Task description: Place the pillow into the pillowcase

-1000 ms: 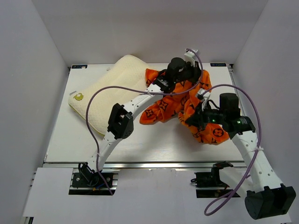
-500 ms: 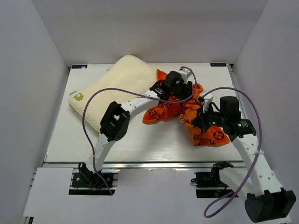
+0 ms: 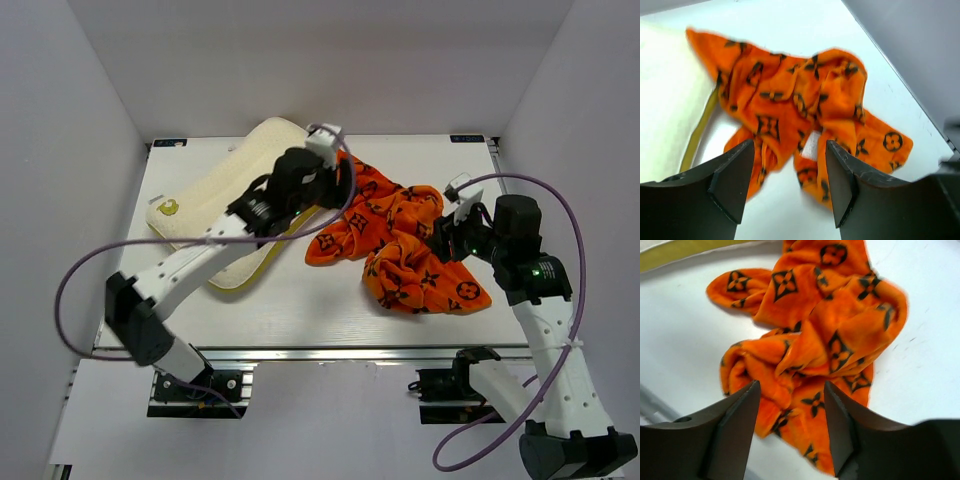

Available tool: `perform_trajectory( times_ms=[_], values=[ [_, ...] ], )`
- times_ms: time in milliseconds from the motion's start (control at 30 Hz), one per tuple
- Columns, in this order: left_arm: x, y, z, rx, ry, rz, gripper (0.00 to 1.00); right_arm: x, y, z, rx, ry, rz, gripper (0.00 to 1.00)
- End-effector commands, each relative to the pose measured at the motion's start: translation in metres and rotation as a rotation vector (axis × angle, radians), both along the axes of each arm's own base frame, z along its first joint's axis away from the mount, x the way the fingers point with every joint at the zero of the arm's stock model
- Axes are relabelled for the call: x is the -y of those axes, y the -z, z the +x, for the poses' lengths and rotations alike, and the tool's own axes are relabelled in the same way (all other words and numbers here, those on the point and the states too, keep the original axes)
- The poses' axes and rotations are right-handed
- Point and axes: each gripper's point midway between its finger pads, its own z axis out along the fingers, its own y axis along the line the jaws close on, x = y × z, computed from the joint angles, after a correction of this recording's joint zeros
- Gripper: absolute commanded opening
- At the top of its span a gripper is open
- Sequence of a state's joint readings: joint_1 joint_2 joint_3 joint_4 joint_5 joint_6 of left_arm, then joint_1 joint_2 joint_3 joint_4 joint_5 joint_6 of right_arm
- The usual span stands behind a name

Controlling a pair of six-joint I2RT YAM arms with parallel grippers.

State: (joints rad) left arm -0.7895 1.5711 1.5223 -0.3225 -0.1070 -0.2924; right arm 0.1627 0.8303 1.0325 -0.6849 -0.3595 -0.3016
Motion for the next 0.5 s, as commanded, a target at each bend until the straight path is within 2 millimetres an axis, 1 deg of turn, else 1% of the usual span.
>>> perform_trajectory(
  times_ms=[0, 33, 67, 100, 133, 167, 200, 233, 267, 300, 333, 367, 400, 433, 467],
  values=[
    [-0.034, 0.052, -0.032, -0.128, -0.060, 0.028, 0.69, -0.004, -0.036, 0.027, 0.151, -0.012, 0.013, 0.61],
    [-0.041, 0.060, -0.040, -0.147, -0.071, 0.016, 0.69, -0.009, -0.026, 0.040, 0.123, -0.033, 0.014, 0.62],
    [-0.051, 0.085, -0.051, -0.202, -0.092, 0.020, 0.69, -0.017, -0.022, 0.046, 0.118, -0.083, 0.019, 0.64],
    [-0.061, 0.074, -0.059, -0.187, -0.110, -0.015, 0.69, -0.023, -0.019, 0.056, 0.124, -0.117, 0.018, 0.68],
    [-0.065, 0.076, -0.064, -0.207, -0.129, -0.040, 0.69, -0.029, 0.003, 0.072, 0.054, -0.138, 0.011, 0.70],
    [-0.072, 0.078, -0.069, -0.217, -0.142, -0.044, 0.69, -0.036, 0.010, 0.081, 0.032, -0.162, 0.014, 0.72],
    [-0.081, 0.075, -0.075, -0.210, -0.163, -0.061, 0.69, -0.047, 0.002, 0.091, 0.053, -0.190, 0.012, 0.76],
    [-0.086, 0.073, -0.077, -0.211, -0.179, -0.070, 0.69, -0.056, 0.024, 0.105, -0.016, -0.205, 0.004, 0.78],
    [-0.092, 0.073, -0.080, -0.220, -0.198, -0.078, 0.69, -0.072, 0.029, 0.106, -0.043, -0.242, 0.006, 0.79],
    [-0.100, 0.068, -0.083, -0.205, -0.220, -0.093, 0.68, -0.082, 0.024, 0.115, -0.037, -0.250, 0.013, 0.80],
    [-0.104, 0.066, -0.085, -0.204, -0.234, -0.099, 0.69, -0.092, 0.043, 0.122, -0.097, -0.250, 0.014, 0.80],
    [-0.109, 0.067, -0.088, -0.217, -0.250, -0.106, 0.69, -0.106, 0.050, 0.122, -0.120, -0.260, 0.013, 0.80],
    [-0.112, 0.068, -0.091, -0.223, -0.260, -0.109, 0.69, -0.114, 0.050, 0.129, -0.144, -0.208, 0.048, 0.80],
    [-0.118, 0.063, -0.094, -0.216, -0.273, -0.125, 0.69, -0.120, 0.069, 0.133, -0.204, -0.159, 0.046, 0.79],
    [-0.121, 0.064, -0.098, -0.232, -0.282, -0.136, 0.69, -0.130, 0.080, 0.133, -0.228, -0.128, 0.014, 0.79]
  ],
)
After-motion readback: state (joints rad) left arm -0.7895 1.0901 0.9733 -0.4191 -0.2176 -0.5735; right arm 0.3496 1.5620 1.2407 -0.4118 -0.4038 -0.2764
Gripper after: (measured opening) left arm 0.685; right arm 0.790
